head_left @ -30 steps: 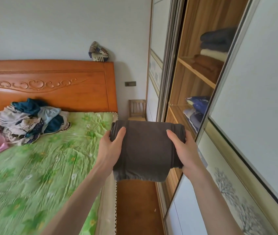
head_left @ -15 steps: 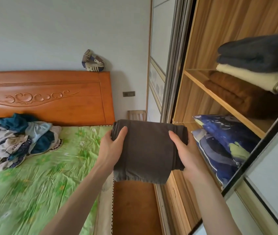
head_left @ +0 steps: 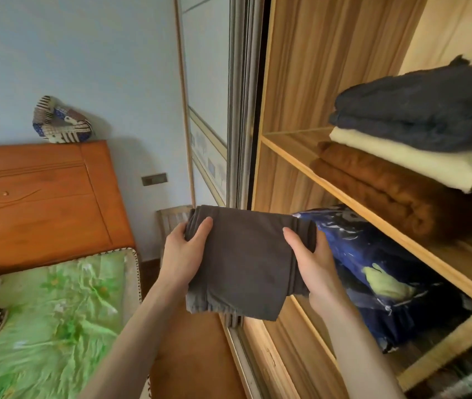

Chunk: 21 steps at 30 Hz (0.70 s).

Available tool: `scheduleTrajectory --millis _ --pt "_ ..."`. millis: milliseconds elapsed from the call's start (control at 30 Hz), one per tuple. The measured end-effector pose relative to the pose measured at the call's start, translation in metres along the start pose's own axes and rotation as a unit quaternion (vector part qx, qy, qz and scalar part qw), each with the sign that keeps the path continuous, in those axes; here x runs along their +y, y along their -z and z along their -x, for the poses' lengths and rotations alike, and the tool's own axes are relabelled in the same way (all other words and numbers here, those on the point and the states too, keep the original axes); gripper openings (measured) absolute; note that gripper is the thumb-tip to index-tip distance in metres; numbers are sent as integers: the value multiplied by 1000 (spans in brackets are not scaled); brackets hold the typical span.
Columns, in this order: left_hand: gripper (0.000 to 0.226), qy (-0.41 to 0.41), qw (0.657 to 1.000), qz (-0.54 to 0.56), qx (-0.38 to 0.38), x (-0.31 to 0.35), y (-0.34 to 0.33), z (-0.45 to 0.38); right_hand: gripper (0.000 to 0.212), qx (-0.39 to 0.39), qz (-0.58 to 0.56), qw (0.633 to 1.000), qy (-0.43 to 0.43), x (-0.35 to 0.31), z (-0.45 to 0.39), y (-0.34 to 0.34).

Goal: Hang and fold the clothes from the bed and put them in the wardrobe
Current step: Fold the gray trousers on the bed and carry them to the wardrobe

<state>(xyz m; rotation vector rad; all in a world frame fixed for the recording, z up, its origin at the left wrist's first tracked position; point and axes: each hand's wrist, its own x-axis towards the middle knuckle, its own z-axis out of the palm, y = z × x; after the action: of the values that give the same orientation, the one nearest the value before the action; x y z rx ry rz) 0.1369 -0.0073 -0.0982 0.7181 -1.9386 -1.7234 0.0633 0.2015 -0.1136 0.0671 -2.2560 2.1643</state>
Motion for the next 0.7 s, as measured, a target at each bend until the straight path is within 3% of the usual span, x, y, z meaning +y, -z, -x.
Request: scheduleTrajectory --millis 200,433,467,567,700 --pt "39 -13 994 20 -102 4 -19 -96 68 76 -16 996 -31 0 -49 -37" --pt "30 -9 983 12 -184 12 -28 -180 37 130 -36 988 -77 -5 -80 -69" --pt "29 -9 981 12 -192 13 -29 -185 38 132 -39 987 -80 -7 -82 -72" --pt "25 -7 979 10 -203 12 -30 -199 67 154 -6 986 -64 -9 -86 -80" --pt "24 -13 978 2 -207 25 -26 -209 72 147 27 988 -47 -20 -91 -88"
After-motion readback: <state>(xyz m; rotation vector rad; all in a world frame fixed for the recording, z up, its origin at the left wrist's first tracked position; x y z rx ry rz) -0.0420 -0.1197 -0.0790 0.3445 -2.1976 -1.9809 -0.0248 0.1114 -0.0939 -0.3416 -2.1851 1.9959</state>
